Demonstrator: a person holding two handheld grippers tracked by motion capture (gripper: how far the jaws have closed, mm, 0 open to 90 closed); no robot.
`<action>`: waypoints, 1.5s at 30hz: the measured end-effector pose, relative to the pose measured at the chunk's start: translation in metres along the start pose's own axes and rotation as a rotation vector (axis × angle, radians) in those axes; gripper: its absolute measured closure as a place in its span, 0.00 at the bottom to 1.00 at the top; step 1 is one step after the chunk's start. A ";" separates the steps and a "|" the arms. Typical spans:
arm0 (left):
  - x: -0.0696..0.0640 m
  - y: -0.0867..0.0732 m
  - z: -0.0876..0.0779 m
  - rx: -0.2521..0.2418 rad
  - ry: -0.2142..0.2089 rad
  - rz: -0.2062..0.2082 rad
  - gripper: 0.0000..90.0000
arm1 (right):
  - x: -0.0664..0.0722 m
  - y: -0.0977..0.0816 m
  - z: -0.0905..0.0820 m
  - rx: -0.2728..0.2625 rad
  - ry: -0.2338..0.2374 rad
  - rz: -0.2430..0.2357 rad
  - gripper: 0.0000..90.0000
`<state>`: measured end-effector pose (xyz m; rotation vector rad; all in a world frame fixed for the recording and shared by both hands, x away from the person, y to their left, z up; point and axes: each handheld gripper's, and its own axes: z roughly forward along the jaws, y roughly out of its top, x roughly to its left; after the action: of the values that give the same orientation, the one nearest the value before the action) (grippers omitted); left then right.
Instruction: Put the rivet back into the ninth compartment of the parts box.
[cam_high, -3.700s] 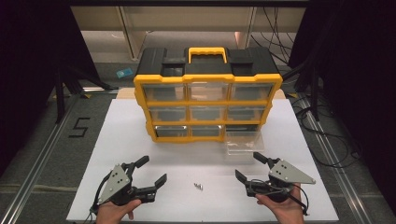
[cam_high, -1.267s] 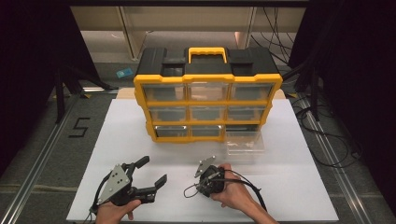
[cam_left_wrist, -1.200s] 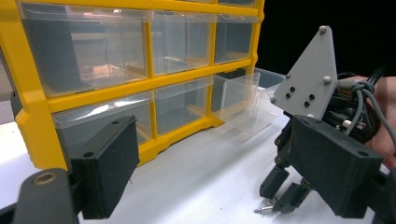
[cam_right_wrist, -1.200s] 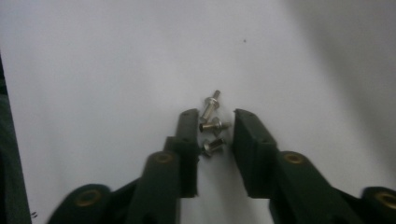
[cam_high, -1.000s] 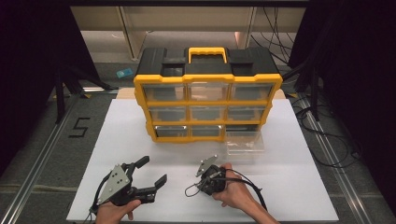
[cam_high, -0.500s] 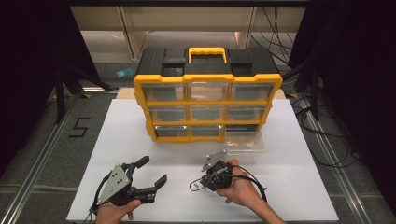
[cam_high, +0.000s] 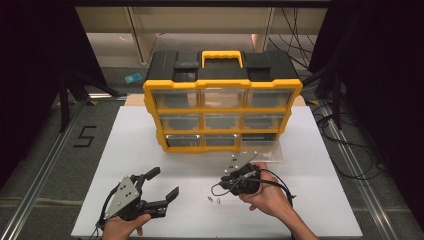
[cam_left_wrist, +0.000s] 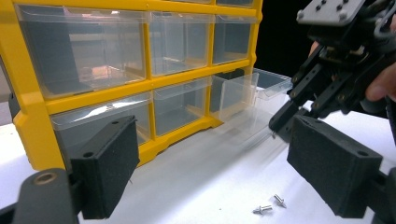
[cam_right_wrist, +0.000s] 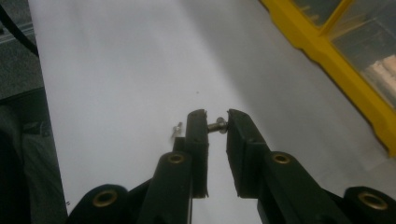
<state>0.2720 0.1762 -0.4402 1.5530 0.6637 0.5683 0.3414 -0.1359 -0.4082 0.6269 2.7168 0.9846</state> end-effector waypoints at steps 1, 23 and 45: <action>0.000 0.000 0.000 0.000 0.000 0.001 0.18 | 0.000 0.000 0.000 0.000 0.000 0.000 0.88; 0.000 0.000 0.000 -0.001 0.001 -0.006 0.18 | -0.020 0.006 -0.049 -0.106 -0.071 0.012 0.88; 0.000 0.000 0.000 -0.005 0.001 -0.008 0.18 | -0.052 -0.009 -0.073 -0.166 -0.182 0.075 0.88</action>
<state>0.2717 0.1764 -0.4397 1.5448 0.6686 0.5649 0.3622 -0.2064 -0.3571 0.7524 2.4413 1.0995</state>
